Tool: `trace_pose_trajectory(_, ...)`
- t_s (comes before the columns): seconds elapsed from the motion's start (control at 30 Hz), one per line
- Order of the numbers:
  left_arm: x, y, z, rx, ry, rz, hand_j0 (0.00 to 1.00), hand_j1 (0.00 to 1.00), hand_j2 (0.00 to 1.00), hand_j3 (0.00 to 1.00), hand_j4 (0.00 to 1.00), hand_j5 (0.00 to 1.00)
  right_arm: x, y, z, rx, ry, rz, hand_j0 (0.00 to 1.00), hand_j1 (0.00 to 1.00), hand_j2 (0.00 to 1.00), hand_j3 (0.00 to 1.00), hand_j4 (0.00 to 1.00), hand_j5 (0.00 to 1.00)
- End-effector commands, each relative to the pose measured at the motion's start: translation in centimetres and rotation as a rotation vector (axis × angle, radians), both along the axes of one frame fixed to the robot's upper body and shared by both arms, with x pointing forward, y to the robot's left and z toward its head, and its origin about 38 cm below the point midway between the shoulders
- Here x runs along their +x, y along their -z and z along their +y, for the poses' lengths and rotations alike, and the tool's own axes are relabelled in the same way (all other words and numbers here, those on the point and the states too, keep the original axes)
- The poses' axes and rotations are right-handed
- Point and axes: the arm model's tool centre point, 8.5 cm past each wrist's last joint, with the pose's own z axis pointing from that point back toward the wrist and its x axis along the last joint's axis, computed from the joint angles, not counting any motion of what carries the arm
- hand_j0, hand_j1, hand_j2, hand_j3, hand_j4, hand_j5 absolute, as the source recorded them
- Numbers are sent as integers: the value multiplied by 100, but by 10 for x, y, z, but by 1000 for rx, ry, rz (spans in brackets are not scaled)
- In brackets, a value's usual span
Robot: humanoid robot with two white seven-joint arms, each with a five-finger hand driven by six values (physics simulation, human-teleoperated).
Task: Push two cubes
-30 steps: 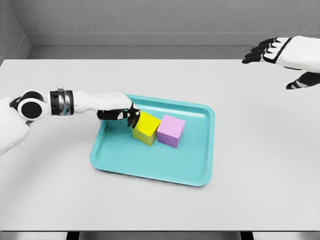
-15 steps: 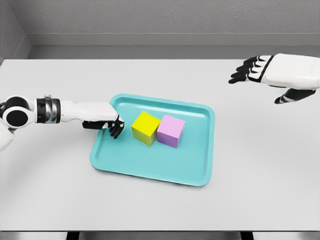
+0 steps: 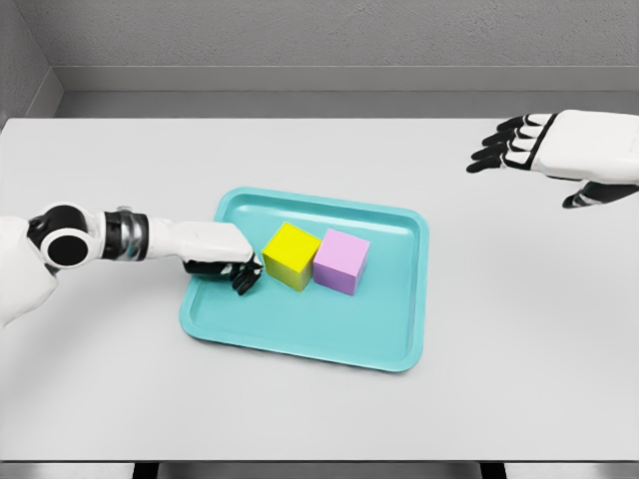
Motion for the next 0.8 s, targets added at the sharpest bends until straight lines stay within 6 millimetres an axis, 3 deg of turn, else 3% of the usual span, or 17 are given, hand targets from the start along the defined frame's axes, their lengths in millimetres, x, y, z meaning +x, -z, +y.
trace_pose_trajectory(0.0, 0, 1, -7, -11, 8, 2, 20, 20, 20, 20, 20, 20, -1, -1, -1, 2, 2, 0, 100, 100, 100, 100, 100, 100)
trace_pose_trajectory(0.13, 0, 3, -12, 5, 20, -8, 14, 14, 14, 14, 14, 14, -4, -3, 5, 0, -17, -6, 100, 100, 100, 100, 100, 100)
trace_pose_trajectory(0.63, 4, 1, -20, -12, 22, -9, 14, 14, 14, 14, 14, 14, -7, -3, 9, -7, -33, -7, 100, 100, 100, 100, 100, 100)
trace_pose_trajectory(0.77, 5, -2, -11, -9, 7, -12, 20, 20, 20, 20, 20, 20, -7, -3, 9, -7, -32, -7, 100, 100, 100, 100, 100, 100)
